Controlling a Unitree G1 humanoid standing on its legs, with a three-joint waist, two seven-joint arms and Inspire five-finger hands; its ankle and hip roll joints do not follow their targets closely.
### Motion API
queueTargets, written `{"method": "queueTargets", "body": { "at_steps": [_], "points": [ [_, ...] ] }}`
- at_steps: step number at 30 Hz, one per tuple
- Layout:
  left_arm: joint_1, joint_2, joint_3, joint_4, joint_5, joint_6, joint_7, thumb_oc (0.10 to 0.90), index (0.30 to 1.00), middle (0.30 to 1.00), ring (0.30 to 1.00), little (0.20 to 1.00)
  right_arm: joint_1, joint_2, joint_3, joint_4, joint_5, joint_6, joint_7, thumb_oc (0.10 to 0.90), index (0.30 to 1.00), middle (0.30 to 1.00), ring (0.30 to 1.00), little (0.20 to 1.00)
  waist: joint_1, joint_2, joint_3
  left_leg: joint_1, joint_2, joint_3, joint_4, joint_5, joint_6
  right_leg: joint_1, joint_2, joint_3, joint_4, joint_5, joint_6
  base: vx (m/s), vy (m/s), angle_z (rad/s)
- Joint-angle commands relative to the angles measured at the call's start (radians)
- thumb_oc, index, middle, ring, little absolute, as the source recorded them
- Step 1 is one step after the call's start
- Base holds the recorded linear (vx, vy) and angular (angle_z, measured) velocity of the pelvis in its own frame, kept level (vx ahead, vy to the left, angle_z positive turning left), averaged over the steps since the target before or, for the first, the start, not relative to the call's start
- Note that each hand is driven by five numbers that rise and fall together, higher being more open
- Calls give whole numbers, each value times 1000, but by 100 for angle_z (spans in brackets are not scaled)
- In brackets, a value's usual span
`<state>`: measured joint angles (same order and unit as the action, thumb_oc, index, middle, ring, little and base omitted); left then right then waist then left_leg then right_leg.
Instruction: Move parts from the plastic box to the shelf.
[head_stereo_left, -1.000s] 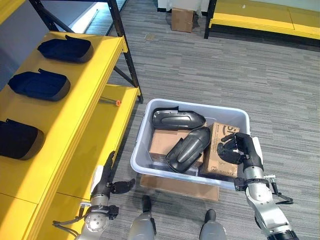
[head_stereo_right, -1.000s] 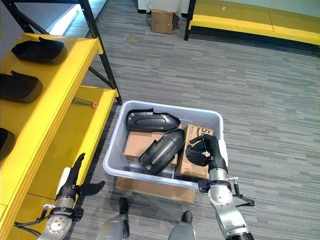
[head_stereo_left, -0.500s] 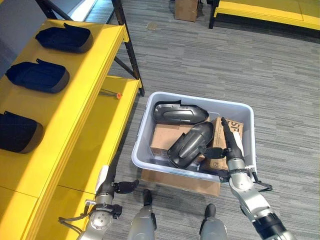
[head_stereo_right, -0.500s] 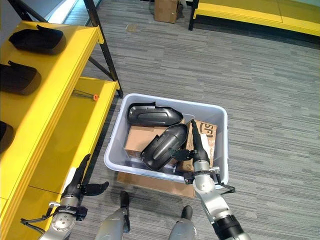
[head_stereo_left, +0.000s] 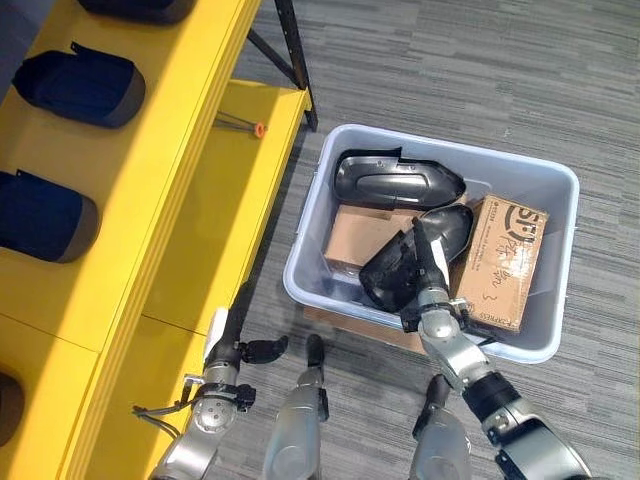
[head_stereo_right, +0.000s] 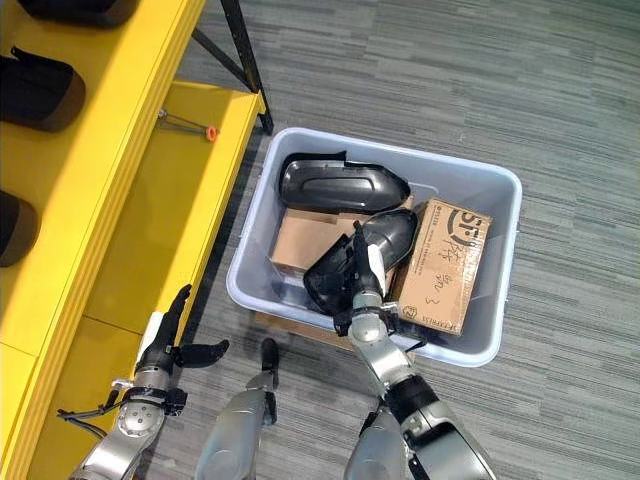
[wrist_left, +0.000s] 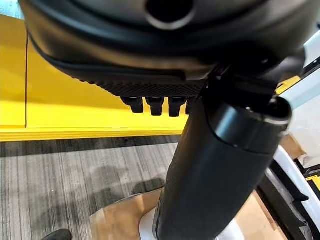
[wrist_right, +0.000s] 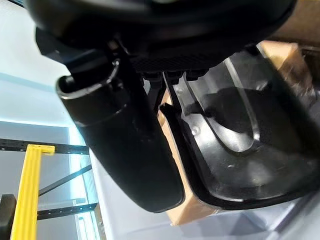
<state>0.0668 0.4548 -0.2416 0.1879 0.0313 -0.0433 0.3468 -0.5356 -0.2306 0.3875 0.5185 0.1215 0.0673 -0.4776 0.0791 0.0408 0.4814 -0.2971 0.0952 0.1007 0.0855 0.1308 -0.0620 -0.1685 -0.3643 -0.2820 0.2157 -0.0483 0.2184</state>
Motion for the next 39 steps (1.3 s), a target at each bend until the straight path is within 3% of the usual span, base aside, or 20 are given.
{"method": "queueTargets", "body": {
  "at_steps": [1,19,30,39],
  "points": [
    [-19,80,30,-93,-18,-73,55,900,1000,1000,1000,1000,-147,45,-12,-2,-1,-73,-52,900,1000,1000,1000,1000,19,-36,22,43,-5,19,52,-120,31,-76,24,20,-44,132,-49,-17,32,0],
    [-55,102,-31,-101,-9,-80,101,900,1000,1000,1000,1000,-270,99,-55,206,117,-102,-136,900,1000,1000,1000,1000,20,-29,39,-54,-10,26,81,-136,40,-184,19,41,-16,137,-54,-2,10,0],
    [-70,93,-45,-96,1,-75,133,900,1000,1000,1000,1000,-242,126,-26,202,103,-99,-146,900,1000,1000,1000,1000,2,-42,39,-77,-12,36,84,-141,42,-218,20,55,-12,140,-55,0,5,-1],
    [-72,85,-34,-96,15,-64,155,900,1000,1000,1000,1000,-167,141,53,86,55,-92,-108,900,1000,1000,1000,1000,-18,-59,39,-79,-12,44,77,-142,43,-232,23,67,-14,143,-54,0,0,0]
  ]
}}
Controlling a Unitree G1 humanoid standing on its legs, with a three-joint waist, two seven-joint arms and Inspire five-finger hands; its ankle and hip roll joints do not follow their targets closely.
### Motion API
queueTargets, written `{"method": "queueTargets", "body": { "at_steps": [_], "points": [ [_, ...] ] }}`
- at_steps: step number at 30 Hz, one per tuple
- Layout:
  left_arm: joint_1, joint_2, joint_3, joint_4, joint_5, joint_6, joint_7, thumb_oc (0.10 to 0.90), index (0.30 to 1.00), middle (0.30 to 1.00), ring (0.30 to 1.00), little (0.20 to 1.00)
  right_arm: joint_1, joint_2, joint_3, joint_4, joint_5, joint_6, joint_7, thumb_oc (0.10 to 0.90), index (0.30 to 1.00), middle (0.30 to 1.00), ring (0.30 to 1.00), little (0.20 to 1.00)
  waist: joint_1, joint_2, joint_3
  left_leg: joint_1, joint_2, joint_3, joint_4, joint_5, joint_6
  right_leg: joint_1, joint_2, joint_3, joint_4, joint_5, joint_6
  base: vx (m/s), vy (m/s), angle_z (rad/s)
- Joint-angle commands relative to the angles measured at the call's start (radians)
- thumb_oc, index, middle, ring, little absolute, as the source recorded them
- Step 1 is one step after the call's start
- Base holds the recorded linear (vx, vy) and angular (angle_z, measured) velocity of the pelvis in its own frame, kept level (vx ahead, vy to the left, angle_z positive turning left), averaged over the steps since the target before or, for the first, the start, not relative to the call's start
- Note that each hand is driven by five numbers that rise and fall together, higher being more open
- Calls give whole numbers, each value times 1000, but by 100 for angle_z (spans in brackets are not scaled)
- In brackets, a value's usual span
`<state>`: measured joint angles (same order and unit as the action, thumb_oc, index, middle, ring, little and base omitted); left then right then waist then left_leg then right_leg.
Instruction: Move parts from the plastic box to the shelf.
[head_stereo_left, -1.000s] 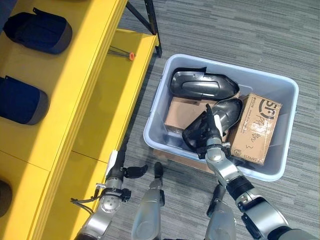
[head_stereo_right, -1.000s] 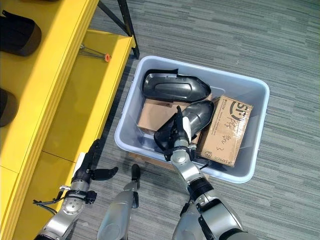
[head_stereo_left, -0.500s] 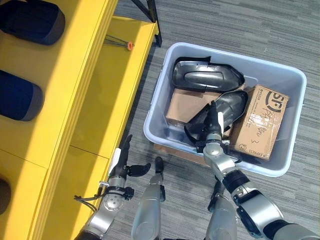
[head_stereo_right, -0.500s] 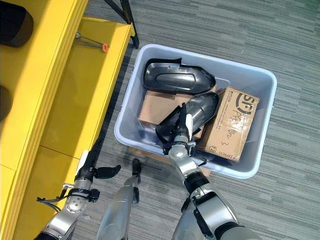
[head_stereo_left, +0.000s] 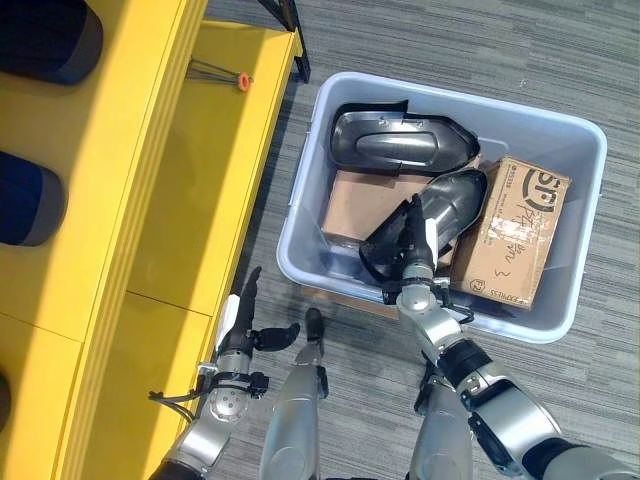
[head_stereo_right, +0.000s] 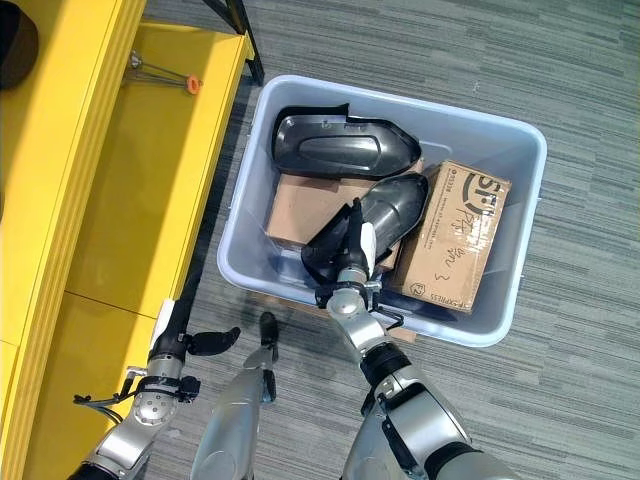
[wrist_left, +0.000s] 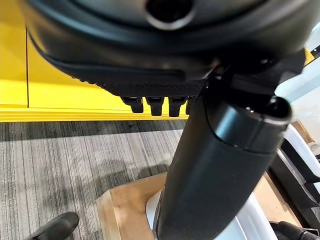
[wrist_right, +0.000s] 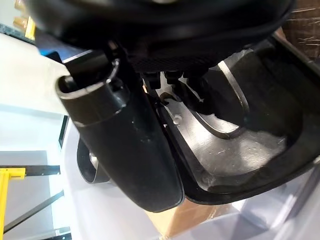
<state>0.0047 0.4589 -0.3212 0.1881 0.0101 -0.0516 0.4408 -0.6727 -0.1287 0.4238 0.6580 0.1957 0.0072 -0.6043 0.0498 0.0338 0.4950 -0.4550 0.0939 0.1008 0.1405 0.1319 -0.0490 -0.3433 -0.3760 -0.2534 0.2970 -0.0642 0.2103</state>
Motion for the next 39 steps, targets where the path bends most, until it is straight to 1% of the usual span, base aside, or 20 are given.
{"method": "queueTargets", "body": {
  "at_steps": [1,2,11,19,29,39],
  "points": [
    [-9,79,49,-96,40,-55,66,900,1000,1000,1000,1000,-10,39,31,-82,-34,-32,27,900,1000,1000,1000,1000,7,-57,25,79,-9,47,23,-144,30,-58,35,41,-96,160,-45,0,0,0],
    [-8,79,54,-96,42,-54,72,900,1000,1000,1000,1000,11,33,48,-114,-48,-30,38,900,1000,1000,1000,1000,1,-63,25,77,-8,49,24,-145,30,-61,37,43,-95,160,-45,0,0,0],
    [-2,76,70,-99,47,-48,77,900,1000,1000,1000,1000,80,17,85,-225,-81,-35,73,900,1000,1000,1000,1000,-12,-81,25,82,-4,53,21,-147,30,-67,40,49,-97,160,-44,0,0,0],
    [5,77,78,-104,51,-42,78,900,1000,1000,1000,1000,106,8,89,-277,-78,-43,85,900,1000,1000,1000,1000,-16,-94,25,89,-4,54,16,-147,31,-67,40,50,-94,161,-43,0,0,0],
    [0,77,75,-100,52,-44,83,900,1000,1000,1000,1000,98,8,86,-265,-91,-40,75,900,1000,1000,1000,1000,-16,-96,25,79,-5,55,17,-149,32,-78,41,53,-95,162,-43,0,0,0],
    [-3,79,66,-110,51,-53,99,900,1000,1000,1000,1000,74,7,56,-193,-134,-24,29,900,1000,1000,1000,1000,-16,-87,25,35,-8,50,37,-155,37,-116,40,52,-82,161,-45,0,0,0]
  ]
}}
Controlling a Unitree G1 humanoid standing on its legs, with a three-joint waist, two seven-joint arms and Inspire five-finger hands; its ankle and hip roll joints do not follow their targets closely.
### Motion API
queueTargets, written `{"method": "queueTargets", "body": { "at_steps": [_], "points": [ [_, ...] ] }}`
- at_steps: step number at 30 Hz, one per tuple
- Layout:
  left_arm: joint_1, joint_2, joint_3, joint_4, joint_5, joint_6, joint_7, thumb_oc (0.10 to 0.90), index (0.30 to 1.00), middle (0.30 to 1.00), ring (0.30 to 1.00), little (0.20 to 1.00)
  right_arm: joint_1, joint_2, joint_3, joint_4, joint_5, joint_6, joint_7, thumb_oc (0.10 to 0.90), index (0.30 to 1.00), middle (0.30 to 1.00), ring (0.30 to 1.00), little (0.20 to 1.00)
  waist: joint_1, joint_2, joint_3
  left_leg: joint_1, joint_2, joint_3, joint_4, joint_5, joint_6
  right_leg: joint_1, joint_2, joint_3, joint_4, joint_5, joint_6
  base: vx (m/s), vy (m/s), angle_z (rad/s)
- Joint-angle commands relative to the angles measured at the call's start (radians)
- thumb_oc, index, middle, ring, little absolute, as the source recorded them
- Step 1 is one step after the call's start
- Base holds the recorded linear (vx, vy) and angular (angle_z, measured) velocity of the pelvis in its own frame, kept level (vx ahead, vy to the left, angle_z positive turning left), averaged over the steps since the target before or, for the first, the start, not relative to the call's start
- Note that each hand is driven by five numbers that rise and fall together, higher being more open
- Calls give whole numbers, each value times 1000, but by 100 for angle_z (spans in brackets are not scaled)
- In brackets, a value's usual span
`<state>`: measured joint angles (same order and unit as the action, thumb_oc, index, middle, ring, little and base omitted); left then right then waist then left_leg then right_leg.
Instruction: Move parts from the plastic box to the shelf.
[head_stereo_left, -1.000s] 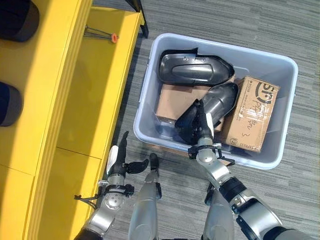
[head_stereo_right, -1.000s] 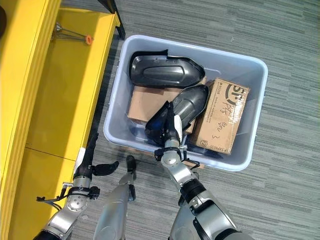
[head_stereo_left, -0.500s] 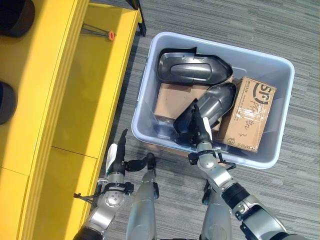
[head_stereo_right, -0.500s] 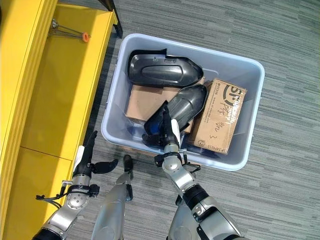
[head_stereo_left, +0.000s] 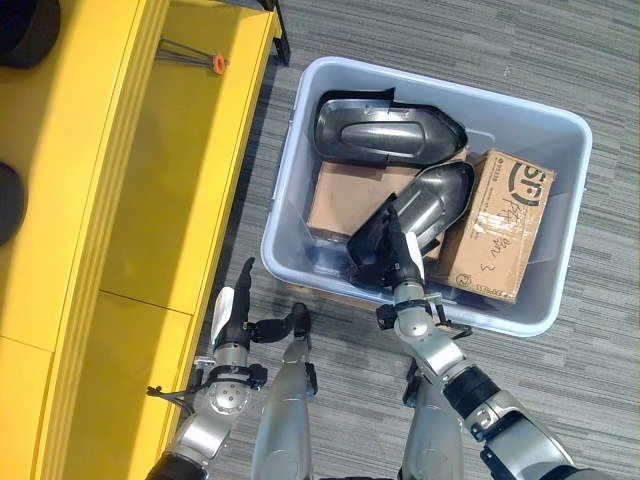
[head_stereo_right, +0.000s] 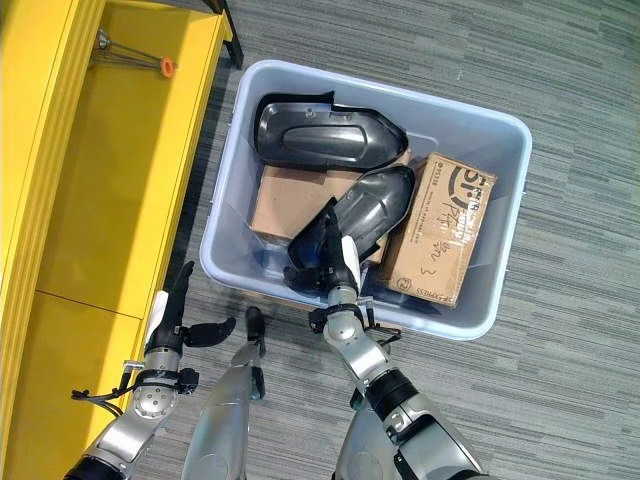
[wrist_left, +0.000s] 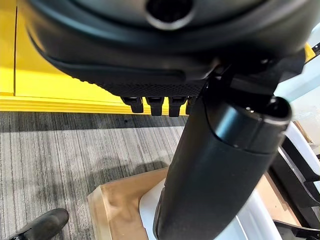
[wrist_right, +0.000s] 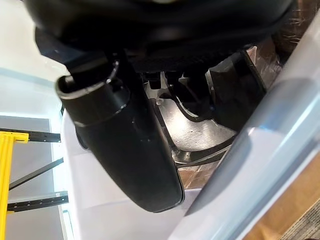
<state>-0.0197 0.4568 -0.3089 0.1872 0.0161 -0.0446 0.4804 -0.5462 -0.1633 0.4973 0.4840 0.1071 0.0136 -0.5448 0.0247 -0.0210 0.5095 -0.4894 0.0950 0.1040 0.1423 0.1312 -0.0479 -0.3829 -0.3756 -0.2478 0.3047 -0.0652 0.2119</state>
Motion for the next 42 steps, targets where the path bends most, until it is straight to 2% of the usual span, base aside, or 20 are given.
{"method": "queueTargets", "body": {
  "at_steps": [1,19,20,21,22,30,34,37,42],
  "points": [
    [21,82,52,-110,46,-59,61,900,1000,1000,1000,1000,-58,40,-21,-14,-48,-29,-35,900,1000,1000,1000,1000,9,-32,10,62,-9,47,40,-156,36,-82,40,48,-87,161,-47,0,0,0],
    [-1,98,17,-141,60,-80,96,900,1000,1000,1000,1000,-110,27,-52,110,-178,9,-125,900,1000,1000,1000,1000,14,-10,10,-94,-11,25,124,-177,47,-219,35,46,-15,141,-56,2,2,0],
    [8,98,11,-140,60,-80,97,900,1000,1000,1000,1000,-100,31,-55,123,-175,9,-131,900,1000,1000,1000,1000,17,-7,10,-74,-11,15,132,-205,40,-200,36,52,-2,117,-46,-3,8,4],
    [-1,99,15,-141,60,-80,97,900,1000,1000,1000,1000,-112,28,-57,122,-176,9,-132,900,1000,1000,1000,1000,15,-8,10,-101,-11,23,129,-179,47,-222,35,45,-11,141,-56,62,18,4],
    [8,102,9,-146,60,-82,101,900,1000,1000,1000,1000,-103,31,-62,146,-175,12,-144,900,1000,1000,1000,1000,20,-2,10,-88,-13,11,136,-206,42,-213,35,51,7,115,-46,-6,15,5],
    [8,106,-13,-163,53,-94,112,900,1000,1000,1000,1000,-145,34,-101,300,-169,30,-202,900,1000,1000,1000,1000,33,18,10,-128,-21,3,169,-221,46,-239,26,50,34,104,-47,5,13,4],
    [7,115,-26,-183,49,-105,117,900,1000,1000,1000,1000,-197,29,-139,441,-140,42,-234,900,1000,1000,1000,1000,48,38,10,-173,-26,-7,214,-237,49,-276,23,52,71,88,-51,-13,29,5],
    [9,118,-27,-188,47,-105,125,900,1000,1000,1000,1000,-209,30,-144,468,-127,40,-241,900,1000,1000,1000,1000,52,43,10,-196,-25,-11,246,-251,53,-298,23,59,101,78,-55,-9,24,9],
    [3,123,-29,-192,38,-108,138,900,1000,1000,1000,1000,-230,30,-142,488,-115,35,-253,900,1000,1000,1000,1000,52,49,10,-286,-26,-24,382,-302,61,-378,22,80,221,30,-63,-22,30,4]
  ]
}}
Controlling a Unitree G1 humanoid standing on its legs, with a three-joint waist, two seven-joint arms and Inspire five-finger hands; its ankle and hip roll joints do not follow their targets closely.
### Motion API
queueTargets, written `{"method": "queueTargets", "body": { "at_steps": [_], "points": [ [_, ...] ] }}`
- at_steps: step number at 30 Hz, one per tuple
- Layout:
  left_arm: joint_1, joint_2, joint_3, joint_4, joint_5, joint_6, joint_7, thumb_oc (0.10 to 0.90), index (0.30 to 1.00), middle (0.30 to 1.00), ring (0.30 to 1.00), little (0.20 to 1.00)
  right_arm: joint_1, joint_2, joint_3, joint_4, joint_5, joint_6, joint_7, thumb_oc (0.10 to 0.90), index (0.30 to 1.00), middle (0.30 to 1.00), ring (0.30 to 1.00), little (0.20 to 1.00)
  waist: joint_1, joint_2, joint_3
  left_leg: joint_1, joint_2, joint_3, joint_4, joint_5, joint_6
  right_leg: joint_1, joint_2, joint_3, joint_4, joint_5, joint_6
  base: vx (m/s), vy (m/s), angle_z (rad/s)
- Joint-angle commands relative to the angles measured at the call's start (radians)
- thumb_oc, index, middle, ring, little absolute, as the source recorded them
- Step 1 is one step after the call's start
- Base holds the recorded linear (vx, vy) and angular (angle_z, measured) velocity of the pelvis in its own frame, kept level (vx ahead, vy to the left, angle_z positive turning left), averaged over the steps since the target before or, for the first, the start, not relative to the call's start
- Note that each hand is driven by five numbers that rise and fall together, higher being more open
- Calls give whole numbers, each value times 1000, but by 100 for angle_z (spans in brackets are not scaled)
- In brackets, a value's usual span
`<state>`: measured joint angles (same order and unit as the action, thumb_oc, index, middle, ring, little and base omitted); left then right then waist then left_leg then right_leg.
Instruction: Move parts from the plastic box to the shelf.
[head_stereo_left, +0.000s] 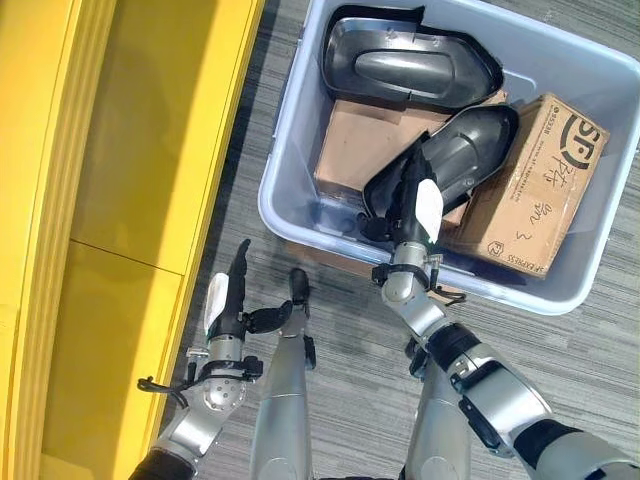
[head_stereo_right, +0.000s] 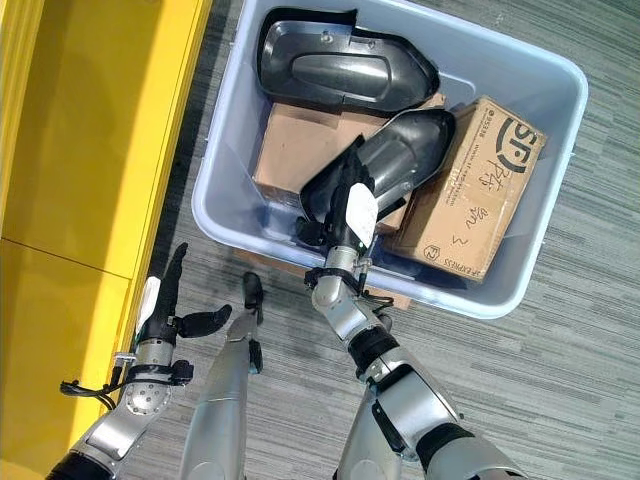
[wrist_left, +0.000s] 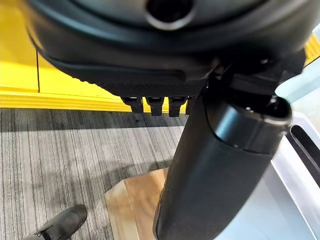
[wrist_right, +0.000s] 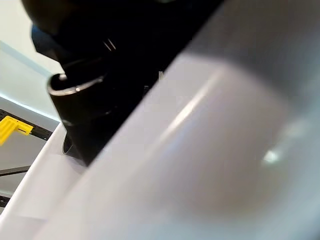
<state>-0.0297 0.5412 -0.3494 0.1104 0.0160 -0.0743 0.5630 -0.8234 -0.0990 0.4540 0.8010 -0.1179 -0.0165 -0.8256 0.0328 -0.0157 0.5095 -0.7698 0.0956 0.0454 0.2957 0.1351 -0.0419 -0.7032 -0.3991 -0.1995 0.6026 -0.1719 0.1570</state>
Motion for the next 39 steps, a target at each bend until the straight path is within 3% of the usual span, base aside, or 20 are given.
{"method": "queueTargets", "body": {
  "at_steps": [1,8,14,15,17,27,39],
  "points": [
    [10,39,10,-125,38,-75,63,900,1000,1000,1000,1000,42,-32,-102,178,117,64,24,900,1000,1000,1000,1000,43,48,11,-39,-27,25,282,-323,59,-90,44,38,-18,116,-13,-23,32,0],
    [8,37,11,-127,30,-70,83,900,1000,1000,1000,1000,26,-44,-116,198,146,58,12,900,1000,1000,1000,1000,42,63,11,-152,-29,0,470,-393,70,-206,35,70,191,22,-39,-14,20,10],
    [10,37,-2,-132,22,-66,89,900,1000,1000,1000,1000,22,-42,-132,226,179,52,3,900,1000,1000,1000,1000,43,70,11,-205,-30,-13,535,-415,72,-250,24,73,261,-16,-48,-8,-9,0],
    [13,39,-4,-131,21,-65,88,900,1000,1000,1000,1000,23,-45,-132,237,182,53,4,627,618,618,618,618,43,69,11,-208,-32,-15,534,-413,73,-255,21,70,267,-19,-49,-12,-10,52],
    [15,42,-8,-129,23,-65,91,900,1000,1000,1000,1000,22,-50,-129,249,179,55,4,400,300,300,300,300,44,69,11,-212,-32,-17,530,-410,73,-260,21,69,264,-21,-48,-8,-12,25],
    [10,42,-15,-122,29,-62,98,900,1000,1000,1000,1000,38,-50,-132,303,182,59,2,400,300,300,300,300,51,77,11,-197,-35,-21,488,-392,70,-252,20,54,250,-19,-47,-3,-11,9],
    [-6,27,-28,-111,30,-55,89,900,1000,1000,1000,1000,81,-54,-133,281,166,66,-9,400,300,300,300,300,45,68,11,-58,-36,-10,342,-346,61,-144,19,32,156,23,-29,-1,-12,1]
  ]
}}
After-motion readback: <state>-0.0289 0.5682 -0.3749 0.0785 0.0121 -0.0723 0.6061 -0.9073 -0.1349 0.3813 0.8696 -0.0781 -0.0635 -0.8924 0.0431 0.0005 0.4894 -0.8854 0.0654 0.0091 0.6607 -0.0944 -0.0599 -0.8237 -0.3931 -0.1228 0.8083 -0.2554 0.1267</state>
